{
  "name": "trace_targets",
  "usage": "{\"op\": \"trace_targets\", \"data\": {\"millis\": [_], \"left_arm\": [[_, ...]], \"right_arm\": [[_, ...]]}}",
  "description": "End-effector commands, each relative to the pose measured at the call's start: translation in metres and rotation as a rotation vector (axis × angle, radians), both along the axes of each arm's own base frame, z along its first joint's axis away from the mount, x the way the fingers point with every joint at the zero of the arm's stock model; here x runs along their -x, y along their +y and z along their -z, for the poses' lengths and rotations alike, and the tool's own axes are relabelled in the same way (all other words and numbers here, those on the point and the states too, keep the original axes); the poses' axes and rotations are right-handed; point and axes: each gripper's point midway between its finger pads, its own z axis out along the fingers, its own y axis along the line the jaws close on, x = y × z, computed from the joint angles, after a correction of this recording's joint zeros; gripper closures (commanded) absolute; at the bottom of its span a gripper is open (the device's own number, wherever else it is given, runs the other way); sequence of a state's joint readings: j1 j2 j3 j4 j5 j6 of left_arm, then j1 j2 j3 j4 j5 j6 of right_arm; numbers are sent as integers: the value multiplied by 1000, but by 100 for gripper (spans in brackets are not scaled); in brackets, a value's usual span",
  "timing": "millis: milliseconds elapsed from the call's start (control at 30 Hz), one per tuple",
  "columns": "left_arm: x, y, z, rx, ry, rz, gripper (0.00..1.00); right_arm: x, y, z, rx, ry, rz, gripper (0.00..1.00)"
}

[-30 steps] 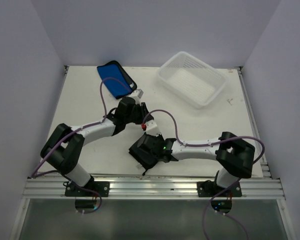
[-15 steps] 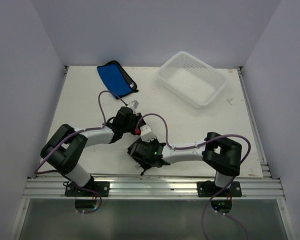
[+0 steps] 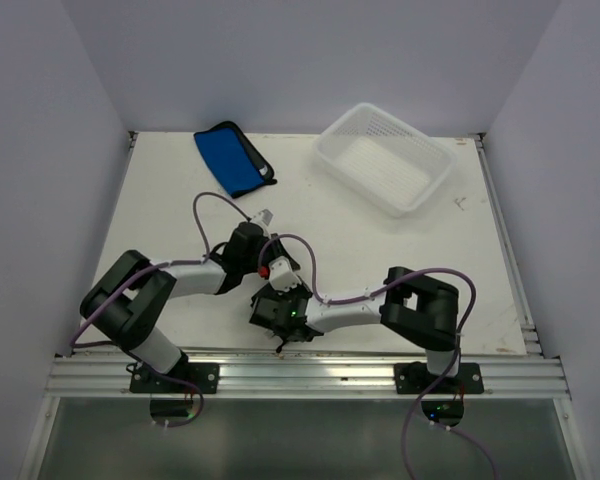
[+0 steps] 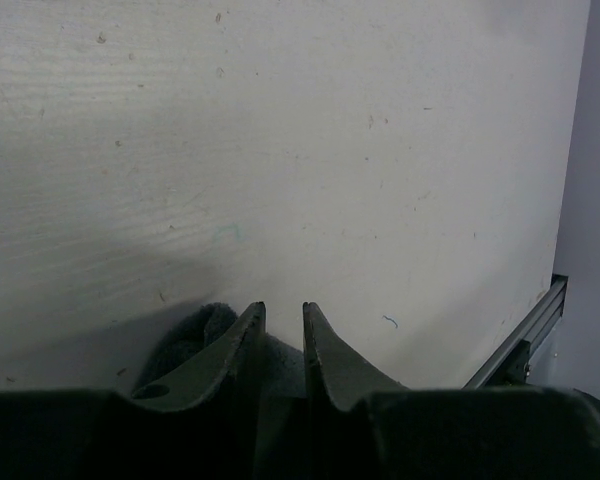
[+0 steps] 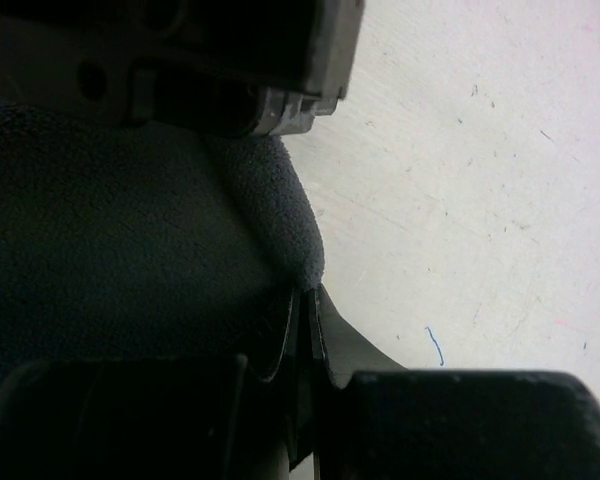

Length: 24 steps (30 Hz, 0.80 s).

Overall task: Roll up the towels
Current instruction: Roll the towel

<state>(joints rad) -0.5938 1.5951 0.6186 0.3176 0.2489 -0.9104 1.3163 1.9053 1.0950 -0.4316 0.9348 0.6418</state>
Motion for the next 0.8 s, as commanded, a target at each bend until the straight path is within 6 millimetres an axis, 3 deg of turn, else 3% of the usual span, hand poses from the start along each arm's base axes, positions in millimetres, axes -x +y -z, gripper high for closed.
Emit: {"op": "trace_targets", "data": {"millis": [0,267,467,767], "left_arm": [[-2,-4,-18,37,-48,-22,75],[10,-13,-13,25,-45,-2,76],[11,-3,-12,-31,-73,-18,76],[29,13,16,-81,-18,-34,76]], "right_arm": [[-5,5,-11,-13,-63,36,100],[-1,13,-11,35,-81,11,100],[2,20,-5,84,-80,-14,100],[5,24,0,120,-69,-29,100]]}}
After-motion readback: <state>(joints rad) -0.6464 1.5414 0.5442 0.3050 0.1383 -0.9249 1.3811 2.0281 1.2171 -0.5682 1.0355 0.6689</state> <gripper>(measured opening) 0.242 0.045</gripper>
